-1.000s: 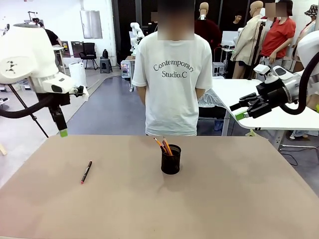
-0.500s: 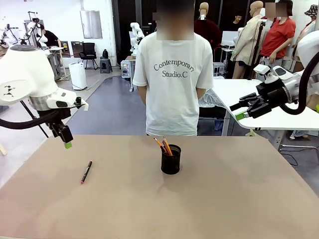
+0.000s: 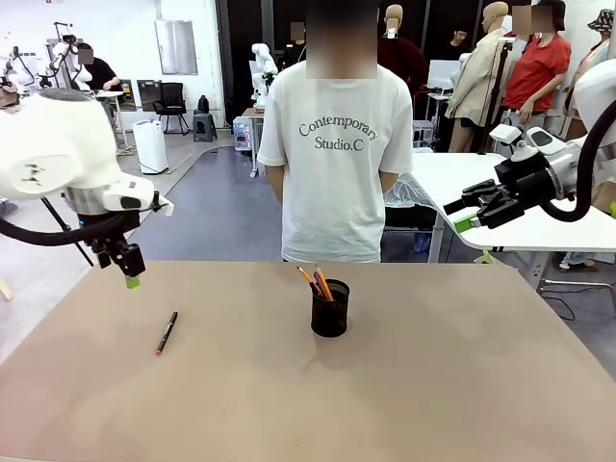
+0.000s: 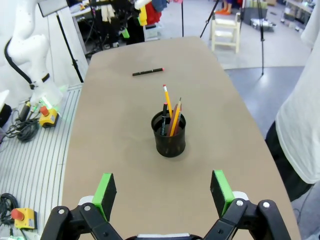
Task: Place the pens into the pen holder.
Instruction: Pick up a writing instrument from the table and place it into the Pen holder.
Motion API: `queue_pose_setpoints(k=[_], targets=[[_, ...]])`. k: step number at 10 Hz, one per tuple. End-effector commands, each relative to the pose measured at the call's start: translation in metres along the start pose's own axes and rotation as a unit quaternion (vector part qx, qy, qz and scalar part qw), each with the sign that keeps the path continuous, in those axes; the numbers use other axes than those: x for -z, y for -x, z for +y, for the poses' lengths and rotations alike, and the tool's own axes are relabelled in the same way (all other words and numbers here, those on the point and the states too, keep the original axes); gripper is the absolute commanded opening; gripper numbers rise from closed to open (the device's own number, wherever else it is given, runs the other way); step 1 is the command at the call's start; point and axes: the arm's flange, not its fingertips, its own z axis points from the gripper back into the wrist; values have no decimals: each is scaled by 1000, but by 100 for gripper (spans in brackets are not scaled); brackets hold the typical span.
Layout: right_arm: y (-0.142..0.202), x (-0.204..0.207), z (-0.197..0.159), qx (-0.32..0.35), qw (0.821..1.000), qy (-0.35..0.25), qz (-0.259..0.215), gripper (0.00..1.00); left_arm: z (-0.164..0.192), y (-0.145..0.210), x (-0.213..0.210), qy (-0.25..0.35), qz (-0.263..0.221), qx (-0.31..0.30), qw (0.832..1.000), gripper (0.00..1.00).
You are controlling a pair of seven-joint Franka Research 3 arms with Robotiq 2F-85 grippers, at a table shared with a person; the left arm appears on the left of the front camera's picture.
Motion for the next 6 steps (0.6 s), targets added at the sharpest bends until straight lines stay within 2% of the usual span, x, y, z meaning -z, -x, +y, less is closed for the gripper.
queue_pose_setpoints(k=[1,3,4,6], targets=[[-2,-1,1,-1,1000,-1,-1,100,-13,-31,29,-30,57,-117,991,97],[-2,-1,1,-1,1000,-1,-1,100,-16,-37,54,-9,66,-206,976,97],[-2,-1,1,-1,1000,-1,-1,100,-15,-37,66,10,70,-221,973,97],[-2,-1,1,-1,1000,-1,-1,100,-14,-31,89,41,39,-233,971,97]])
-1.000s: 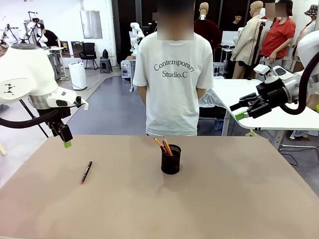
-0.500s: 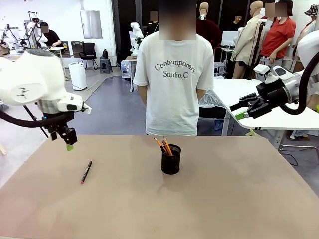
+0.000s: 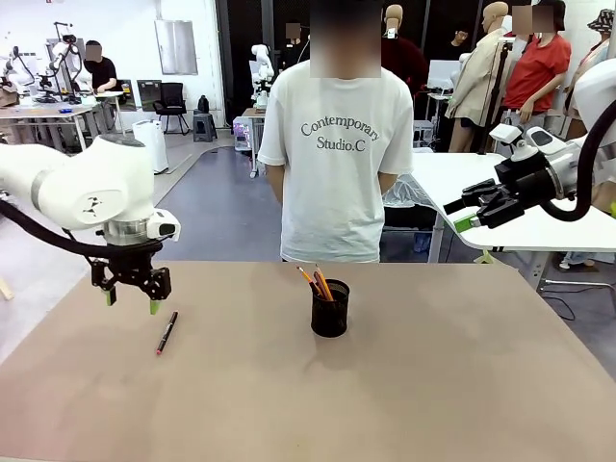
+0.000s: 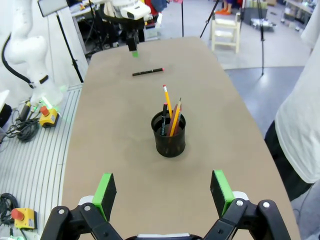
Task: Place the pens into the pen holder.
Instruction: Pick up a writing instrument from the table and place it into the Pen holder.
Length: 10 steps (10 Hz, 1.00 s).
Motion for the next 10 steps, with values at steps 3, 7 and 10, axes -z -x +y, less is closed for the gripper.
queue_pose_setpoints(k=[3,7,10], targets=[[-1,-1,1,-1,1000,-1,-1,100,0,-20,34,23,-64,0,998,97],[-1,-1,1,-1,1000,-1,-1,100,3,-14,24,22,-74,8,997,97],[-1,-1,1,-1,1000,-1,-1,100,-3,-15,28,16,-72,15,997,97]])
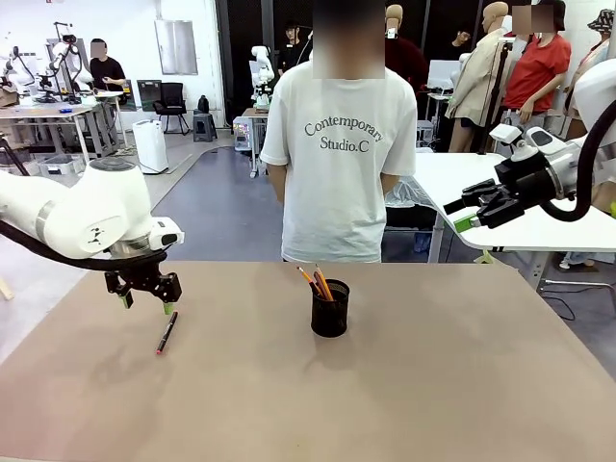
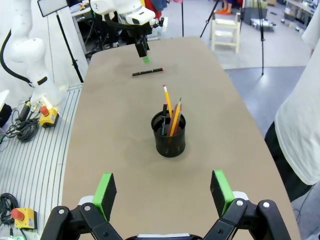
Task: Place the pens into the pen holder.
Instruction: Pick up a writing instrument from the table and place it into the Pen holder.
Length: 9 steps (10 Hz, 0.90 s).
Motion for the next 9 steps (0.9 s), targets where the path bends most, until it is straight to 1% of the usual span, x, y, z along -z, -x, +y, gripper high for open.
queue_pose_setpoints(k=[1,4,6,9], targets=[[-1,-1,1,-1,1000,-1,-1,100,-3,0,3,-14,-11,-4,1000,97],[-1,-1,1,-1,1000,-1,-1,100,-19,-19,32,-15,0,-19,1000,97],[-1,-1,1,-1,1000,-1,-1,100,-25,-24,44,-12,13,-50,999,97],[-1,-1,1,-1,1000,-1,-1,100,-27,-28,59,0,28,-53,998,97]])
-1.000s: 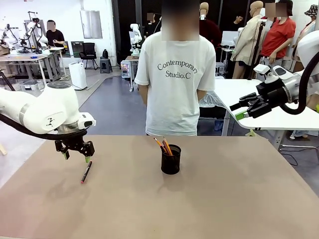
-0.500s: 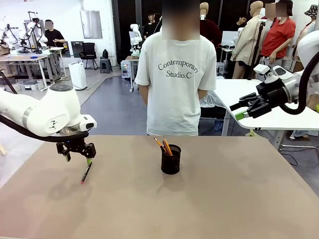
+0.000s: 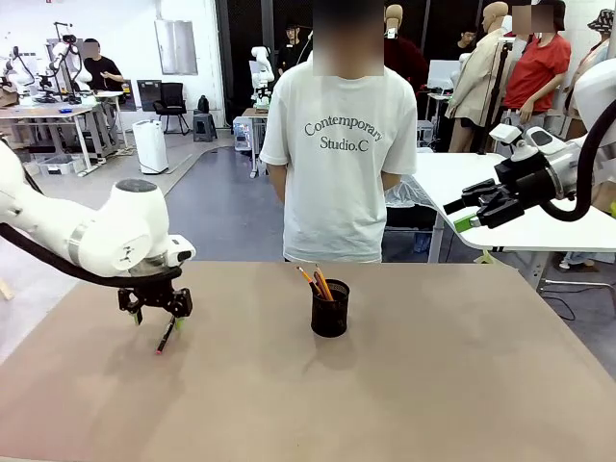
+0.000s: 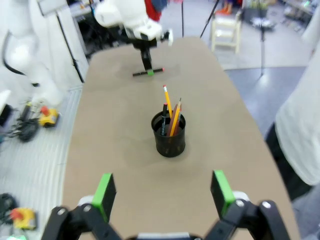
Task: Place the pens into the pen holder.
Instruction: Pick up a writing instrument from the table and place it into the Pen holder.
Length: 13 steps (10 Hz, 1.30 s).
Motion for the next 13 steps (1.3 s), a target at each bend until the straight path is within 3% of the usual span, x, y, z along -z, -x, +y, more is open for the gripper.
queue_pose_setpoints(k=[1,3,7,13], targets=[[-1,-1,1,-1,1000,-1,-2,100,-6,-21,5,10,2,-15,1000,97],[-1,-1,1,-1,1000,-1,-2,100,-4,-8,9,0,4,-3,1000,97],[-1,-1,1,-1,1000,-1,-2,100,-7,-15,7,-5,0,-6,1000,97],[-1,-1,1,-1,1000,-1,-2,100,8,-22,-21,27,38,-18,999,97]])
